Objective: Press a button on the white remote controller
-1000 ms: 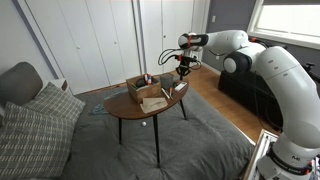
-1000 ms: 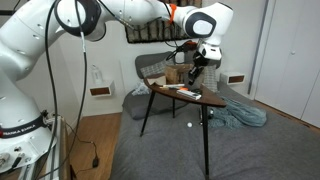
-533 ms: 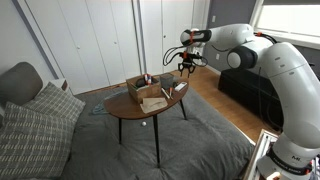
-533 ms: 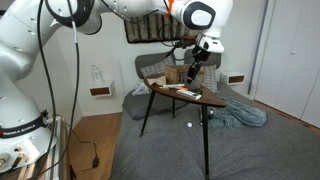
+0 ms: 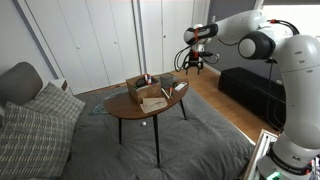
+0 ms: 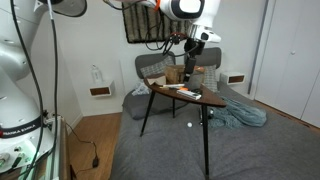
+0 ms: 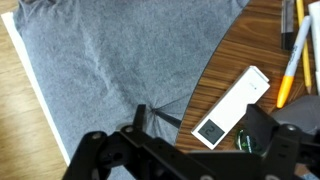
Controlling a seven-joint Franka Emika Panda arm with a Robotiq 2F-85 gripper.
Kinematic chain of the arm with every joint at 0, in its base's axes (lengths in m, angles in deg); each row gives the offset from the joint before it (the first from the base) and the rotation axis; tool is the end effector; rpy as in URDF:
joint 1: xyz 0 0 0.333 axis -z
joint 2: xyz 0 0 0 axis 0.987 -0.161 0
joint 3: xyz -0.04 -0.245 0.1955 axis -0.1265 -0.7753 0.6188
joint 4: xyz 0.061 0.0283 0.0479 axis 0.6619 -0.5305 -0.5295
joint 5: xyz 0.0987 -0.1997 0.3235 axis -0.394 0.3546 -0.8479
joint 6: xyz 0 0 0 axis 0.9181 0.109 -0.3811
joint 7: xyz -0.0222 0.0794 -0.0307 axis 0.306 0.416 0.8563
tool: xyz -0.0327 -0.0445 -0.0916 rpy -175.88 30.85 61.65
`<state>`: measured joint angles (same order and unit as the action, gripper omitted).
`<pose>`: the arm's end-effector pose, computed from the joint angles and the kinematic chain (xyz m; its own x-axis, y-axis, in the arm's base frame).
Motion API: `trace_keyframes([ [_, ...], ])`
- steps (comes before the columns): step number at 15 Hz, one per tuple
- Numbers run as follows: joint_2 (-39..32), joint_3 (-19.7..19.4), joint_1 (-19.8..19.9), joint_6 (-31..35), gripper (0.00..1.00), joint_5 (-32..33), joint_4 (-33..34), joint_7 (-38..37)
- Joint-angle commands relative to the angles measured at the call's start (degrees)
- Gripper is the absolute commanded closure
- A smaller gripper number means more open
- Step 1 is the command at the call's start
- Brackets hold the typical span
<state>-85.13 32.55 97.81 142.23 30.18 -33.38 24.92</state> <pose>0.6415 -0.2766 0.3921 0.7063 -0.6760 -0.2104 -0.6964 -0.7169 -0.0343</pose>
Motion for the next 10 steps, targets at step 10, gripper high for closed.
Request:
trace_keyframes([
  [10, 21.46, 1.04, -7.98, 23.36, 0.00, 9.40, -38.04, 10.52],
])
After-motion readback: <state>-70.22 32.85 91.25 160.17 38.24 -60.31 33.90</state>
